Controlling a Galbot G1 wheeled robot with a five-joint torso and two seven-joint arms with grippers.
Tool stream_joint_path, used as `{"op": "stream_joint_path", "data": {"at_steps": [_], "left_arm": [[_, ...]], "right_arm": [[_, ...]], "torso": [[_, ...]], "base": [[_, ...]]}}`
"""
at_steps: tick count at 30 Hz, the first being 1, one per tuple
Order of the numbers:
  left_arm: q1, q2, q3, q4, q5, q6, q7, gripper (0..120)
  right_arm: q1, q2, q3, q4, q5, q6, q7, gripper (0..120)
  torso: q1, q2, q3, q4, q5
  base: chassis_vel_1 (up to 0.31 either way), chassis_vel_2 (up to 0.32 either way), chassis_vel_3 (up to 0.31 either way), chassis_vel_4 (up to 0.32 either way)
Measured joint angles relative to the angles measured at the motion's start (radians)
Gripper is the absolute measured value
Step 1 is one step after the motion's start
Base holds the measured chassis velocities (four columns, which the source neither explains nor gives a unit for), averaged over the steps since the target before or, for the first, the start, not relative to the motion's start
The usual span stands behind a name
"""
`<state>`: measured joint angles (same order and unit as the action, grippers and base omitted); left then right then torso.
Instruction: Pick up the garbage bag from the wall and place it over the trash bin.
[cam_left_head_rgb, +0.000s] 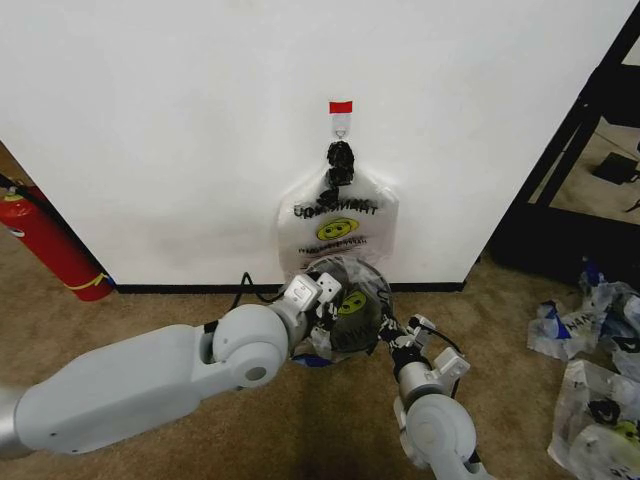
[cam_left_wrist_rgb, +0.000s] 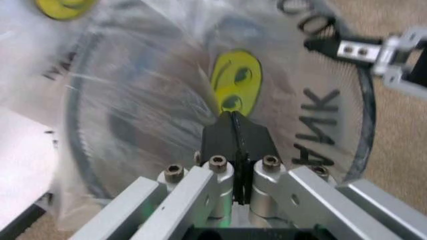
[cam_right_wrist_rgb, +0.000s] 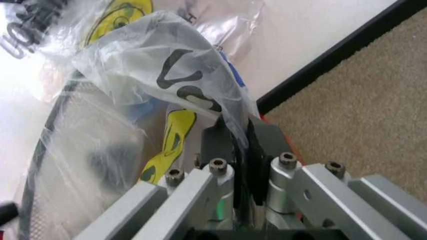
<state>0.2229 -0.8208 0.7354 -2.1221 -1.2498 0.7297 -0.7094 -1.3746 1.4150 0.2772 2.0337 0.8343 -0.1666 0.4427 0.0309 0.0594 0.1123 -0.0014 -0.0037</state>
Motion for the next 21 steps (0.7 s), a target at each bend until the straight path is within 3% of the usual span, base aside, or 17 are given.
{"op": "stream_joint_path", "data": {"at_steps": [8,21], "left_arm": [[-0.046,-0.070,0.083,0.099,-0.043,0.009,-0.047,0],[-0.044,-0.164,0.133,0.244,0.037,-0.006,-0.041,0]], "right_arm": [[-0.001,-0.014,0.010,0.002,0.003,0.004,0.000,1],[0.010,-0.025,0.006,0.008,0.015,0.005,0.002,1]], "torso": [[0.000,0.000,0.000,-0.0002,0.0001],[0.000,0.000,0.000,0.0000,0.0001]], "base": [[0.000,0.000,0.000,0.000],[0.000,0.000,0.000,0.000]]}}
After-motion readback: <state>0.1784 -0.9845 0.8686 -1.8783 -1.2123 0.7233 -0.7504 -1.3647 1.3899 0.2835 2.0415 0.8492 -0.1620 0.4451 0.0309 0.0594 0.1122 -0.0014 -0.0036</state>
